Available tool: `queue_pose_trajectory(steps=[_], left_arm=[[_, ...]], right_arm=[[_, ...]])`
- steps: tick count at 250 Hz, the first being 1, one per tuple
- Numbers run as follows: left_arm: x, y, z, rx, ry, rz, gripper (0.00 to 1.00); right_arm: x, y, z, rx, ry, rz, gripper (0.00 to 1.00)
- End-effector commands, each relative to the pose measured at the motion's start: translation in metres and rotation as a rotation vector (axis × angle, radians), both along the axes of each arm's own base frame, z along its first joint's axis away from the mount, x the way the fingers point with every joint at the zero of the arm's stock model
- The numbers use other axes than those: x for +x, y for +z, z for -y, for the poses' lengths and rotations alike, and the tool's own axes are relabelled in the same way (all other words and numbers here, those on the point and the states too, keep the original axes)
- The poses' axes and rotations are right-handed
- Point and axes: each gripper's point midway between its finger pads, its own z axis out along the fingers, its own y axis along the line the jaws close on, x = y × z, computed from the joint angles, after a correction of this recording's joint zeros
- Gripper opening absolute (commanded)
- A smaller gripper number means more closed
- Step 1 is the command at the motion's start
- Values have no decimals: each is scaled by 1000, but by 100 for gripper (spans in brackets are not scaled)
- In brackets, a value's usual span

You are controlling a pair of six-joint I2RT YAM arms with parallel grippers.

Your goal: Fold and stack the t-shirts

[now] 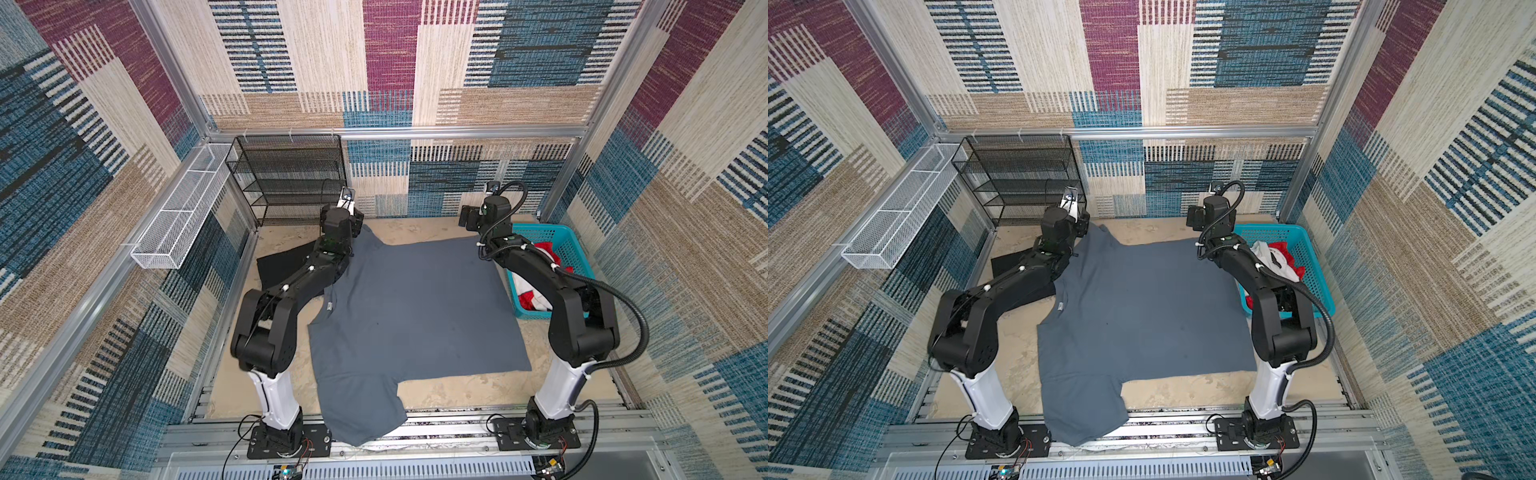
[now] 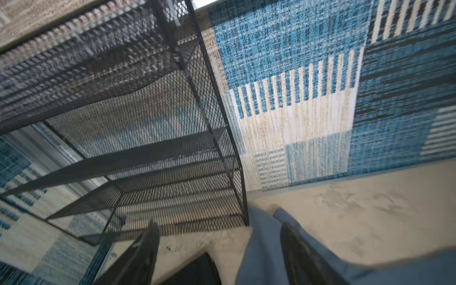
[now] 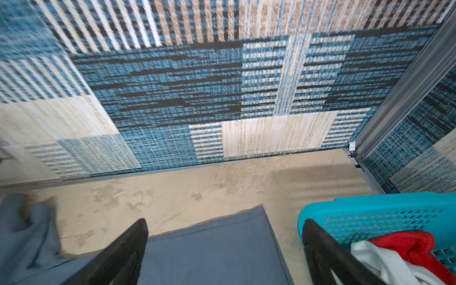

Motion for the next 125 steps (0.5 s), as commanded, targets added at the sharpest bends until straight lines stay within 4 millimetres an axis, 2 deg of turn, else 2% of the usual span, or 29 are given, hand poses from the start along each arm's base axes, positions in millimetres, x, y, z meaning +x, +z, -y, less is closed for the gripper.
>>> queue_pose_trajectory(steps=[1,21,53,80,125], left_arm=[[-55,-52,17,-216,-106,-307,76],[-91,-81,30,-340,-155,-468,74],[-140,-141,28,-421,-78,-683,73],[-164,-183,16,-413,7,-794,72],[-192,-231,4,-395,101,-940,72]], right_arm=[[-35,-28,-21,61,78,-143,98],[-65,-59,-41,142,163,-250,98],[-114,-121,-63,205,239,-392,97],[-141,-160,-61,222,240,-487,97],[-166,-197,-44,198,165,-582,97]])
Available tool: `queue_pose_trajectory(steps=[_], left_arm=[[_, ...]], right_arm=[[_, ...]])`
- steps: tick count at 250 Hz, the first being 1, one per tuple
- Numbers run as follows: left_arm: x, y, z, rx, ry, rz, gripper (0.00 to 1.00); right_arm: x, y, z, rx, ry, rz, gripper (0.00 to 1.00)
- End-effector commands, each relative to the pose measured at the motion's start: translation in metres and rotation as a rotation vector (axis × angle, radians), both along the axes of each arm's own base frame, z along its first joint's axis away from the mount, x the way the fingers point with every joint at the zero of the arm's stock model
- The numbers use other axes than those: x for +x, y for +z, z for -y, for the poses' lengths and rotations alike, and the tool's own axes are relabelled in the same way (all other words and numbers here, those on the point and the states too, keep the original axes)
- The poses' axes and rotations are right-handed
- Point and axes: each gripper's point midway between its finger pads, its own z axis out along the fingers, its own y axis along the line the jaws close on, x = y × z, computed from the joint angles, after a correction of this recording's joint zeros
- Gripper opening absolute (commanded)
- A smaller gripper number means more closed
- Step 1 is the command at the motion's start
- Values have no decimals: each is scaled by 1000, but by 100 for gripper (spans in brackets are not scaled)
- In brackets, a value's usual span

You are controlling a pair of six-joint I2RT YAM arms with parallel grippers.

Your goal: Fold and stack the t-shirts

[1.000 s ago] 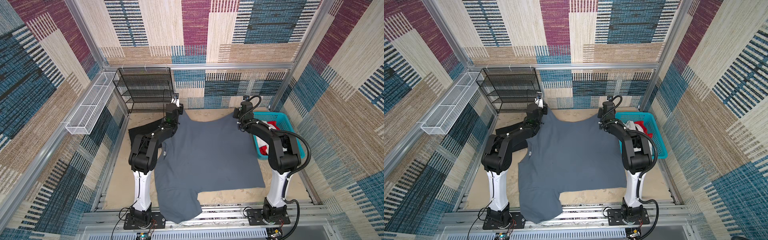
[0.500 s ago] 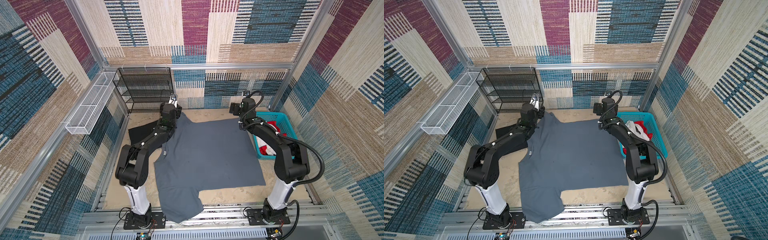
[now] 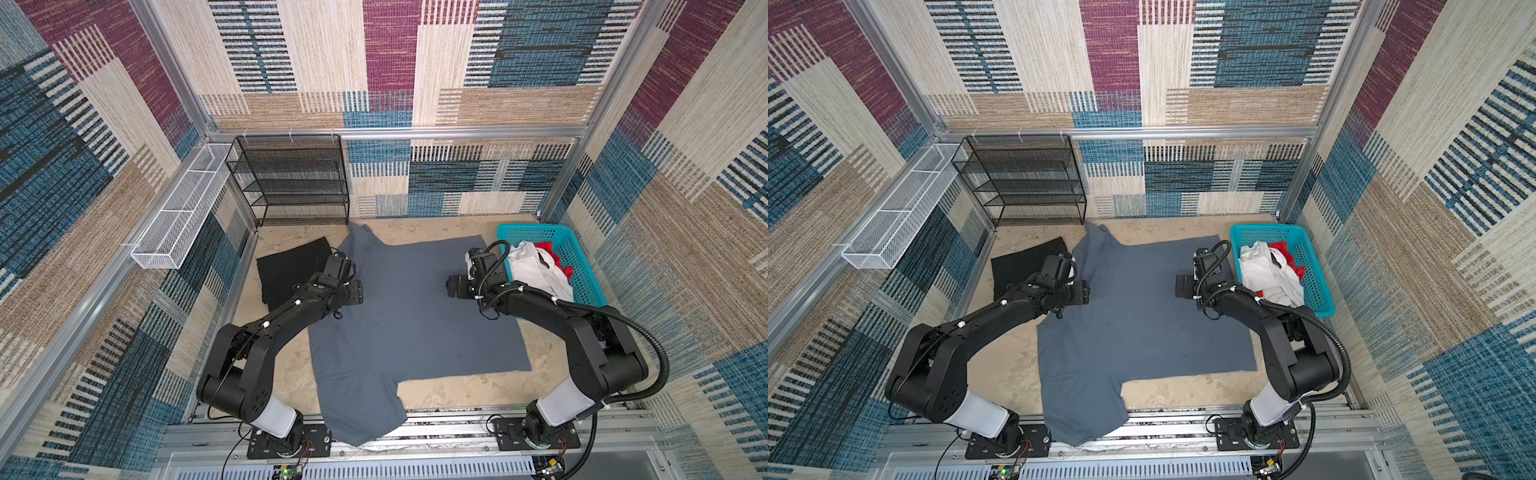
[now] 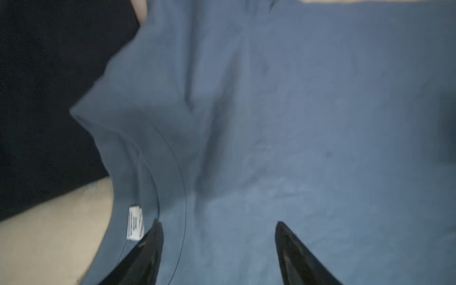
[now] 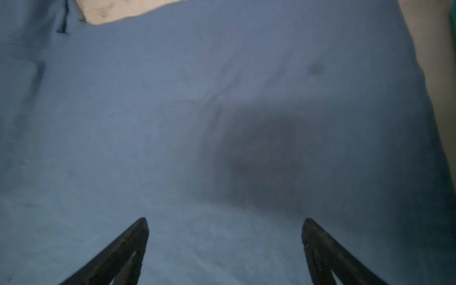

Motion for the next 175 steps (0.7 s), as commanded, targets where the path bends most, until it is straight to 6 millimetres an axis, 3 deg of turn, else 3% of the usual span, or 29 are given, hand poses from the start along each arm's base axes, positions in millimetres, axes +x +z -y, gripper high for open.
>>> queue_pose_trajectory(steps=[1,48,95,134,175], left_arm=[[-26,-30,-8,-3,76,-139,72],[-52,-53,-38,97,218,-242,73],[-83,-67,-54,124,317,-336,74],[-109,-74,-63,114,383,-411,75],[-124,-56,-66,66,421,-412,76]], right_arm=[[-9,-11,4,12,-41,-32,97],[-35,-42,19,-27,-102,-138,98],[-72,-68,31,-37,-130,-223,98],[-92,-64,37,-16,-157,-233,98],[-93,-47,37,-19,-151,-227,98]])
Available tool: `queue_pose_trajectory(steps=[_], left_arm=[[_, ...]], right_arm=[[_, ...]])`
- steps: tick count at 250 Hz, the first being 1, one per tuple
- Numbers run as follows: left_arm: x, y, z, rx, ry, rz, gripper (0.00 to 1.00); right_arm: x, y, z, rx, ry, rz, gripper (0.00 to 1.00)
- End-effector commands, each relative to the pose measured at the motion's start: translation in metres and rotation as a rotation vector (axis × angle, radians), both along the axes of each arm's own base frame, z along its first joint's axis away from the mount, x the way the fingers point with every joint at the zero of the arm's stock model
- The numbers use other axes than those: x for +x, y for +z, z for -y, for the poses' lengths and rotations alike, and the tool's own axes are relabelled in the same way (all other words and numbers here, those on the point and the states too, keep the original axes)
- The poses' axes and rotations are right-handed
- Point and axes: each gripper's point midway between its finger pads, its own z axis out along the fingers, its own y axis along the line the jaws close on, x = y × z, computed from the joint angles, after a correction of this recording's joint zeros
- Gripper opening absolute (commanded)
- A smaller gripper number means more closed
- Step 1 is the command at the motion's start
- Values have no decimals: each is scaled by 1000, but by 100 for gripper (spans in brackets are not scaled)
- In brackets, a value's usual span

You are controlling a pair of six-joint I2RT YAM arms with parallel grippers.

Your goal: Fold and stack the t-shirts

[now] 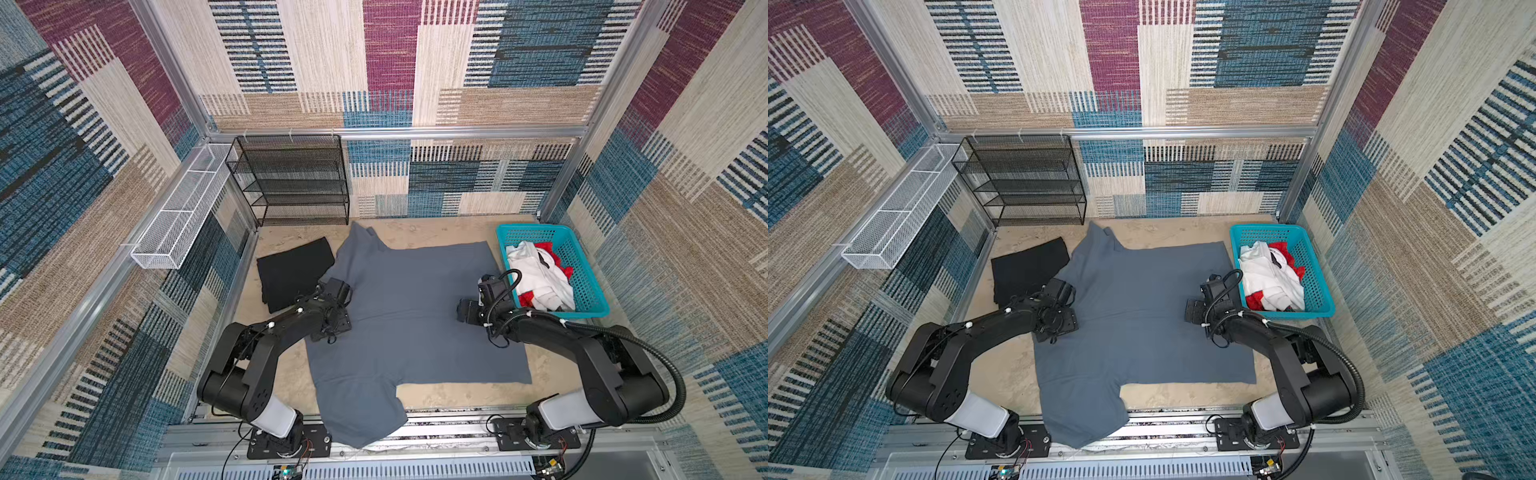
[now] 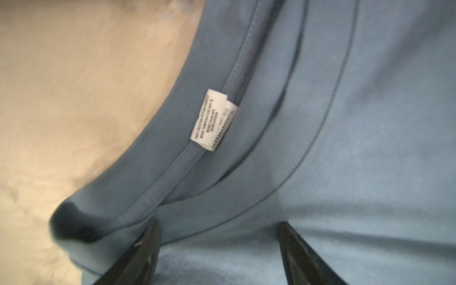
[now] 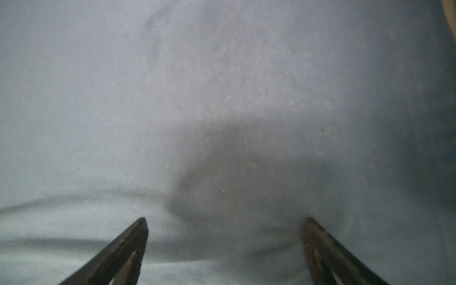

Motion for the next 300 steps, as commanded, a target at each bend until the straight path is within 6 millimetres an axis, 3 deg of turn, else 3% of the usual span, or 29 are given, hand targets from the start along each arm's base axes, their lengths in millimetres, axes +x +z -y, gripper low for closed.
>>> queue_pose_trajectory(steps=[1,44,67,87,108,132,167,210,259,300], left_arm=[[-40,4,-8,-20,70,-119,76],[-20,77,-9,-26,54,66,76],[22,115,8,-75,-52,259,73],[62,133,33,-113,-162,349,68],[104,133,55,-125,-226,361,65],[151,122,75,-126,-262,386,59],[190,82,84,-88,-249,324,58],[186,37,86,-119,-206,242,58],[142,14,62,-76,-144,151,60],[104,3,49,-90,-109,89,62]], right_arm=[[-25,-6,8,-19,-26,-116,98],[7,52,2,-32,-1,23,97],[33,85,-20,30,72,139,97],[53,93,-35,66,119,172,97],[73,91,-48,94,147,196,97],[91,74,-58,106,161,180,97],[100,50,-61,101,154,147,97],[83,12,-54,86,135,52,98],[42,-17,-43,98,95,-51,97],[10,-24,-38,132,79,-100,97]])
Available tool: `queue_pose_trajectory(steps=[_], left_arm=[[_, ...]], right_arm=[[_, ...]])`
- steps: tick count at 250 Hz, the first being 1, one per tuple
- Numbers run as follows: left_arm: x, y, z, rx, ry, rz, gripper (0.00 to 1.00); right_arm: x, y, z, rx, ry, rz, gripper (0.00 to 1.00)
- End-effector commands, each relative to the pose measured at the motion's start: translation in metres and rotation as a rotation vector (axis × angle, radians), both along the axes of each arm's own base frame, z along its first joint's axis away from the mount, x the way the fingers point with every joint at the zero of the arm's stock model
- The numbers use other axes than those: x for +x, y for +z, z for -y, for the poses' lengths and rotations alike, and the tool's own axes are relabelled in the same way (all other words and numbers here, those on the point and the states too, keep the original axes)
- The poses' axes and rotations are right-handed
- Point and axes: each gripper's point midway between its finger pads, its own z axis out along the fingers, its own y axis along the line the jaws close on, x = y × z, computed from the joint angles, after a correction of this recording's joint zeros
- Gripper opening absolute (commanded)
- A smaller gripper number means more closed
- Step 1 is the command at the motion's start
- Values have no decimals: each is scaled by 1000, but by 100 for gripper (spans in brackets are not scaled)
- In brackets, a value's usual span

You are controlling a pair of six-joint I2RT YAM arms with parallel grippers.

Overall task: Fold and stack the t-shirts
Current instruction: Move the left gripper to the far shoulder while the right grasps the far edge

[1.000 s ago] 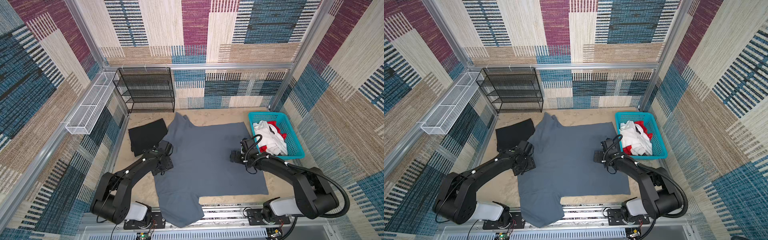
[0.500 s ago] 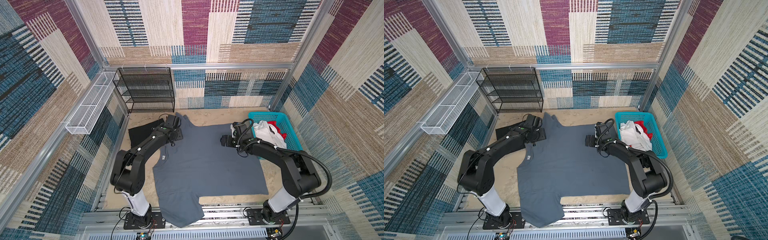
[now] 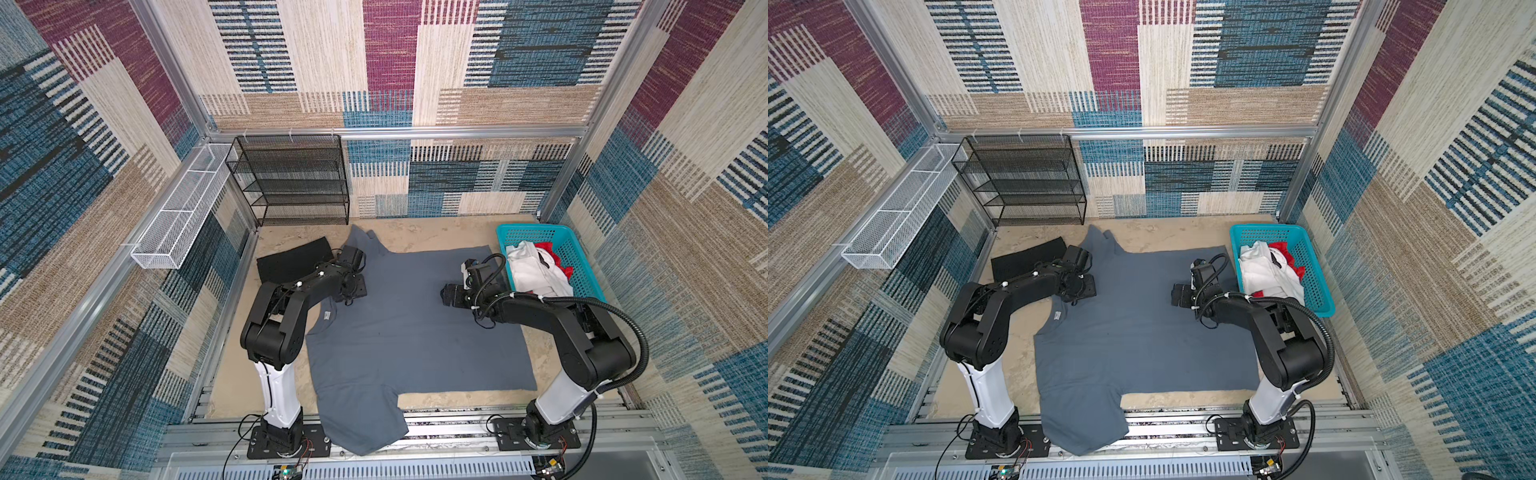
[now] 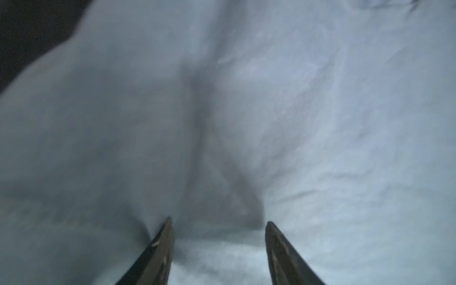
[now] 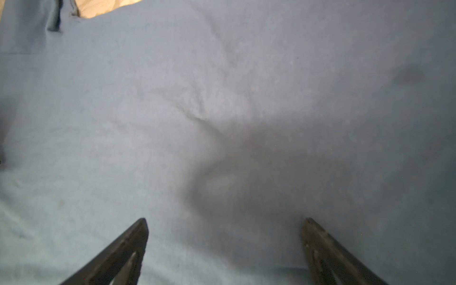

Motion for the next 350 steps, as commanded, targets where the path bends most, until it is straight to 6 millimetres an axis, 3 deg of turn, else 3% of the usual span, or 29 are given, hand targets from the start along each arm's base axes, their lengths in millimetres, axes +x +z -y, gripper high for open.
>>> queue_pose_trajectory(steps=[1,38,67,86,104,132,163,202,243,284,350], left_arm=[[-23,-7,-10,-15,69,-42,61],[-52,-12,-7,-83,72,-89,61],[-79,-10,-12,-90,86,-138,62],[-80,8,-7,-131,44,-88,61],[-62,40,5,-164,-39,10,61],[-12,91,12,-121,-103,173,61],[54,115,3,33,-91,240,62],[126,96,-8,117,-57,246,58],[169,60,-14,135,-50,207,48],[186,34,-20,90,-16,175,47],[182,-1,-22,75,6,58,48]], right_arm=[[-46,-27,8,19,-33,-184,97],[-67,-17,14,29,-40,-179,97],[-66,4,16,27,-36,-140,97],[-59,20,14,26,-27,-103,97],[-44,40,9,29,-7,-58,97],[-12,66,-1,22,16,4,97],[21,80,-6,-16,20,49,97],[36,77,-13,-13,35,49,97],[35,69,-14,-14,46,38,97],[39,62,-13,-32,53,30,98],[45,58,-18,-14,62,27,98]])
